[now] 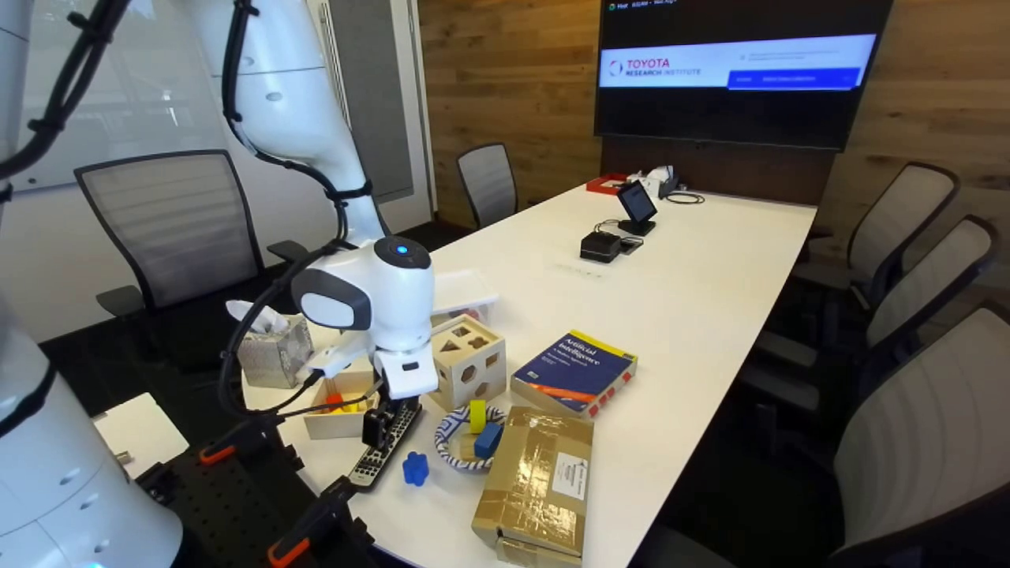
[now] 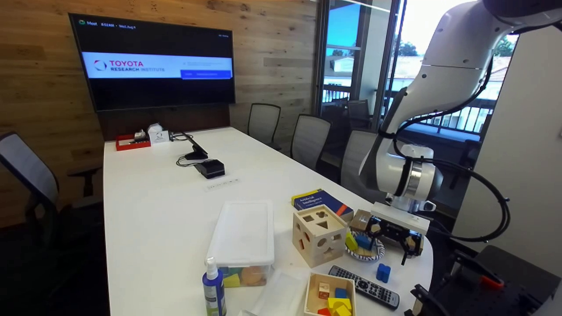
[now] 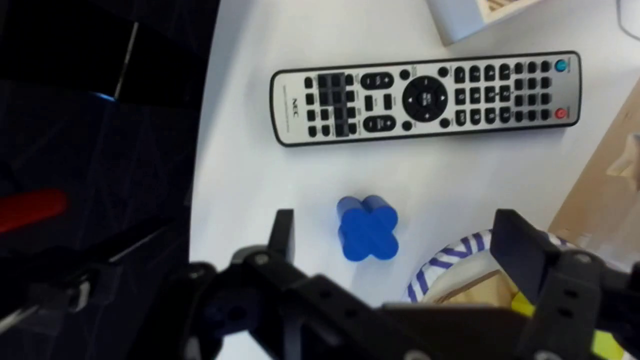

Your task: Put the blue block in the wooden toy box.

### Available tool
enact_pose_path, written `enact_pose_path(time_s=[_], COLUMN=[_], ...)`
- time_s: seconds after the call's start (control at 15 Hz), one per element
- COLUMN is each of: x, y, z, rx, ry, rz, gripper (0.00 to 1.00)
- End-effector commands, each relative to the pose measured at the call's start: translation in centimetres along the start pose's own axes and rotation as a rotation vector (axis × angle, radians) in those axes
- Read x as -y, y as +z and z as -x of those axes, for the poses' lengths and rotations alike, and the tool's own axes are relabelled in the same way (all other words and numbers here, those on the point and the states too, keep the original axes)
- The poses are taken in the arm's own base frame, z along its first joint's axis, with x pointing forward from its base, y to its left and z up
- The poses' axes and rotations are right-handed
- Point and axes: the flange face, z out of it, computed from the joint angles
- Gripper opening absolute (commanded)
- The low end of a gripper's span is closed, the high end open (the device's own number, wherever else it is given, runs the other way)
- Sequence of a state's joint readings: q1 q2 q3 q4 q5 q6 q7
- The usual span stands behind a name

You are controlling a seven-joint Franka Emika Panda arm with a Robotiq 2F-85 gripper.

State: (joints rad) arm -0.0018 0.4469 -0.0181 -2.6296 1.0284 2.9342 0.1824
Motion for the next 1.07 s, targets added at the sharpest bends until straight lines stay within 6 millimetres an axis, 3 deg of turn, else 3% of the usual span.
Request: enact_pose_path(time_s=[0.0, 0.47, 1.0], x=[0.3, 2.3, 1.6], y=[0.3, 1.7, 3.6], z=[-1.1, -0.8, -0.4], rx=[-0.04, -0.061, -0.089], ry=[-0.024, -0.087, -0.074], rz=[0.041, 0.08, 0.083], gripper=[1.0, 1.0, 1.0])
